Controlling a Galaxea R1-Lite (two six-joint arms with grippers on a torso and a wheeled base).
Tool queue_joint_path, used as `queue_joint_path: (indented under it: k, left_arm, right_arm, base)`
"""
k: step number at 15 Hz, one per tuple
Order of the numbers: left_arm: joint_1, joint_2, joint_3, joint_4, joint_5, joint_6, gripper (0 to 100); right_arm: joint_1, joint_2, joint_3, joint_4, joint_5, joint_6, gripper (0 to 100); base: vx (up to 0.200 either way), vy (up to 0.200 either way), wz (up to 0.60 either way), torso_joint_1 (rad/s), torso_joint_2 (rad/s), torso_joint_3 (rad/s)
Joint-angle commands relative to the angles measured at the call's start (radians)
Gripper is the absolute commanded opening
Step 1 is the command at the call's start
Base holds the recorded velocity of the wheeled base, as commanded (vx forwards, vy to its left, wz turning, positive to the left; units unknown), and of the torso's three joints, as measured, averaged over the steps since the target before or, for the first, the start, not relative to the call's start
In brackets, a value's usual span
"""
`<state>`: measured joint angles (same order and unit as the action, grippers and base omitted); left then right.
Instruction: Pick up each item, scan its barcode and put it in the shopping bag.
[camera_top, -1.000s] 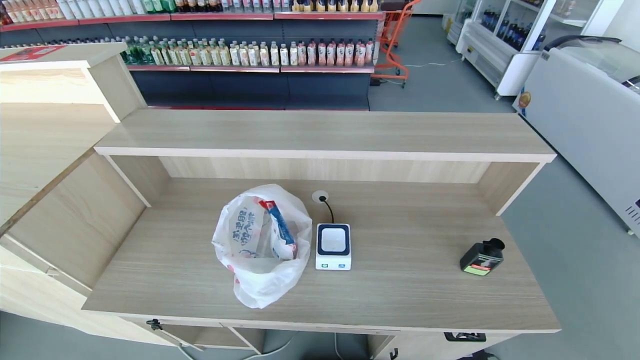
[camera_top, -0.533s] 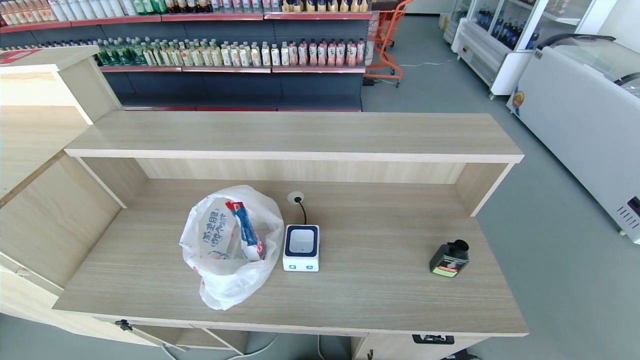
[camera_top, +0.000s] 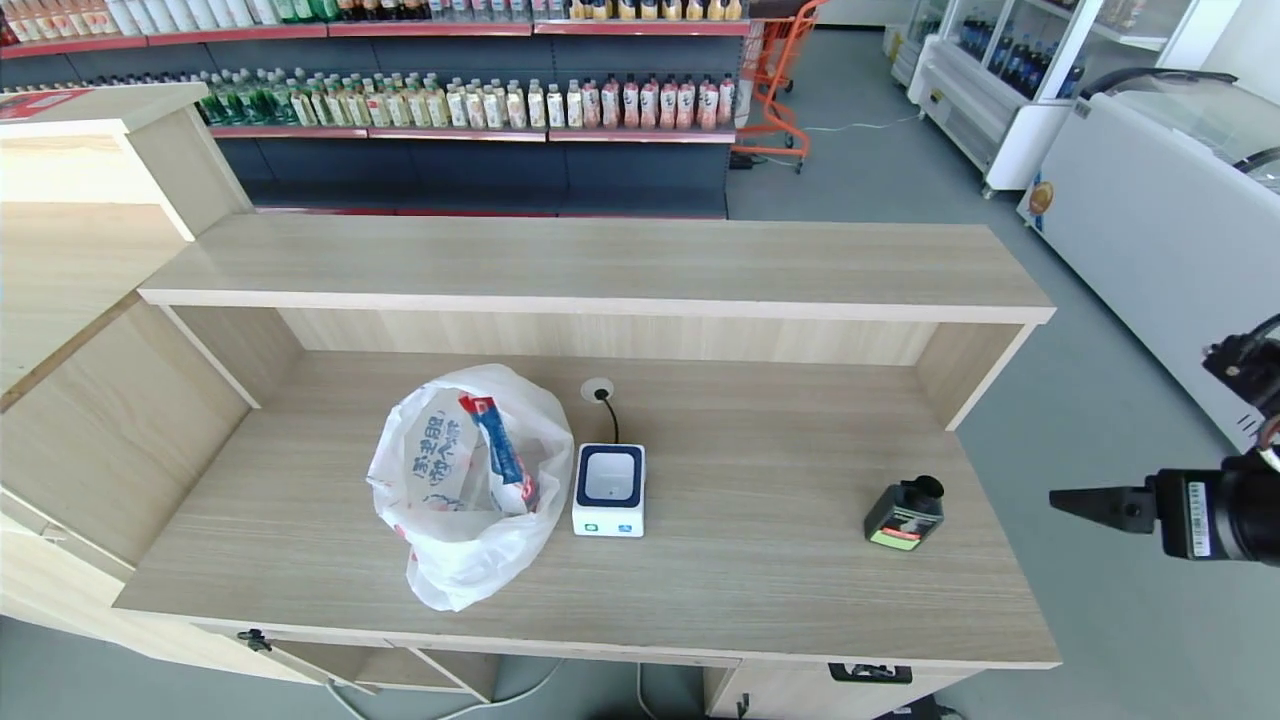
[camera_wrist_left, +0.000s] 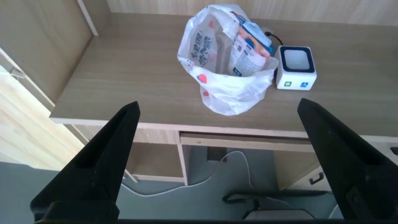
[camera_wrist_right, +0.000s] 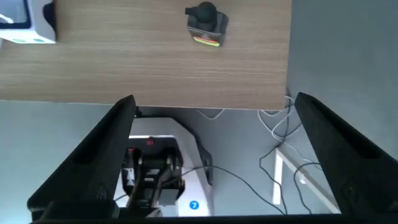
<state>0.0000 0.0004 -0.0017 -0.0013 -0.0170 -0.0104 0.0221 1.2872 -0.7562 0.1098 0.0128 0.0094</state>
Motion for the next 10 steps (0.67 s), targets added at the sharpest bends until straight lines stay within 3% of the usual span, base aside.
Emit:
queue_joint_path:
  k: [1,6,10]
  left_arm:
    - [0.0,0.0,0.0,0.0,0.0,0.0,100]
    - [0.0,0.0,0.0,0.0,0.0,0.0,100]
    - [0.0,0.0,0.0,0.0,0.0,0.0,100]
  right_arm:
    - [-0.126,0.452,-0.057,-0.14,-0.089,-0.313,100]
    - [-0.143,0.649,-0.074,-0.279,0.102,-0.672,100]
    - [-0.111,0.784,-0.164,-0.363,0.199,-0.738,100]
  base:
    - [0.0,0.0,0.0,0.0,0.0,0.0]
    - [0.0,0.0,0.0,0.0,0.0,0.0]
    - [0.0,0.0,0.0,0.0,0.0,0.0]
